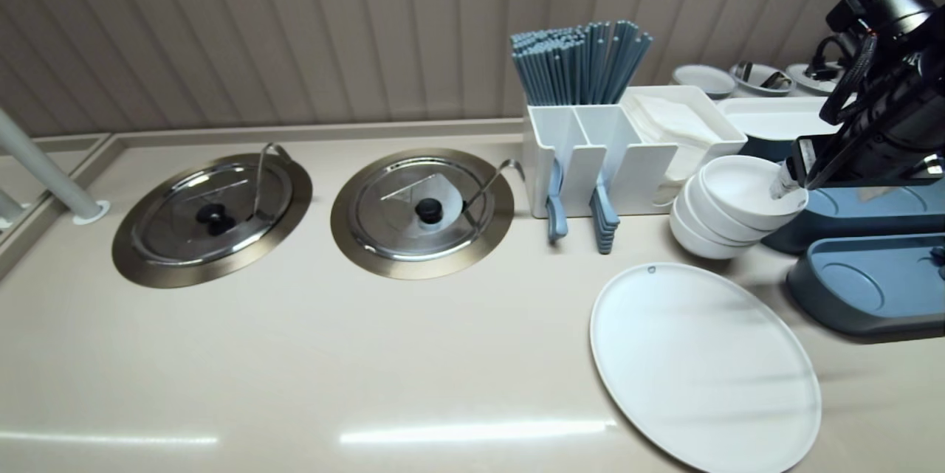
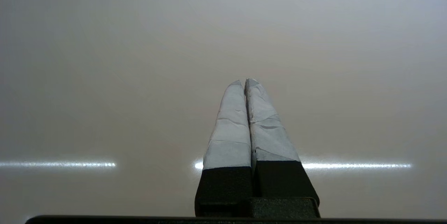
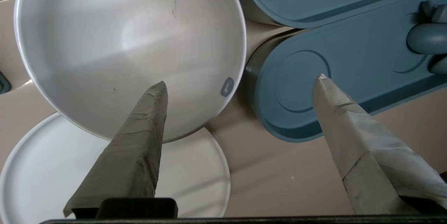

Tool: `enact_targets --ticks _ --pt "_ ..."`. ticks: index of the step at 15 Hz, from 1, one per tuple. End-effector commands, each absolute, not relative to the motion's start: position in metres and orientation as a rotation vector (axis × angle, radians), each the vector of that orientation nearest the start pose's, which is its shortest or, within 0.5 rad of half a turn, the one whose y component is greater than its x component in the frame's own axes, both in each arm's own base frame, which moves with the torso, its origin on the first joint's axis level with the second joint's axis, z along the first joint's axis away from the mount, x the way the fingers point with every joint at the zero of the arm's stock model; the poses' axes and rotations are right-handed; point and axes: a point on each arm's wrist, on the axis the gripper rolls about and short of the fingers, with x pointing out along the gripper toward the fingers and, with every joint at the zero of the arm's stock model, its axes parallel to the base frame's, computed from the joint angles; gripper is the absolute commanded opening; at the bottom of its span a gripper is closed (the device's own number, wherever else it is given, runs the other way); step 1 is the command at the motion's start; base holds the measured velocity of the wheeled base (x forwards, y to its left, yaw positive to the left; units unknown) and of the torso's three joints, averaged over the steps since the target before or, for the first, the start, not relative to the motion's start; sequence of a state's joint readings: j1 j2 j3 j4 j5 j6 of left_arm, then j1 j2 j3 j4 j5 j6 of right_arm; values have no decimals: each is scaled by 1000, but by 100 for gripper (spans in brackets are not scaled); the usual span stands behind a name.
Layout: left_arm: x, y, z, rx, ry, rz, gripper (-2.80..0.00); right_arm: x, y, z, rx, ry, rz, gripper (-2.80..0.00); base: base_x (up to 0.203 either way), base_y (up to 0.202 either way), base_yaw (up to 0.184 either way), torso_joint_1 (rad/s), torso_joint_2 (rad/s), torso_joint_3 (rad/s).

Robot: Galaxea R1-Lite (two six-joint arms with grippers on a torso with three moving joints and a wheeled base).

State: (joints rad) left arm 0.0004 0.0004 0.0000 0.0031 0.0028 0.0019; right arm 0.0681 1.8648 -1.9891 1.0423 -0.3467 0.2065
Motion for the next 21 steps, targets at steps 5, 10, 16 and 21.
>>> enact_targets --ticks 5,10,16,21 --pt "-23 0 75 3 3 3 -280 336 15 280 25 918 -352 0 0 0 0 0 0 0" --pt "-23 0 75 3 3 3 -280 336 16 281 30 911 -350 -280 0 0 0 0 0 0" --pt "-23 0 75 2 3 5 -280 334 15 285 36 886 -351 -280 0 0 0 0 0 0" --pt "-23 0 75 2 3 4 -280 331 15 289 38 874 -350 -280 0 0 0 0 0 0"
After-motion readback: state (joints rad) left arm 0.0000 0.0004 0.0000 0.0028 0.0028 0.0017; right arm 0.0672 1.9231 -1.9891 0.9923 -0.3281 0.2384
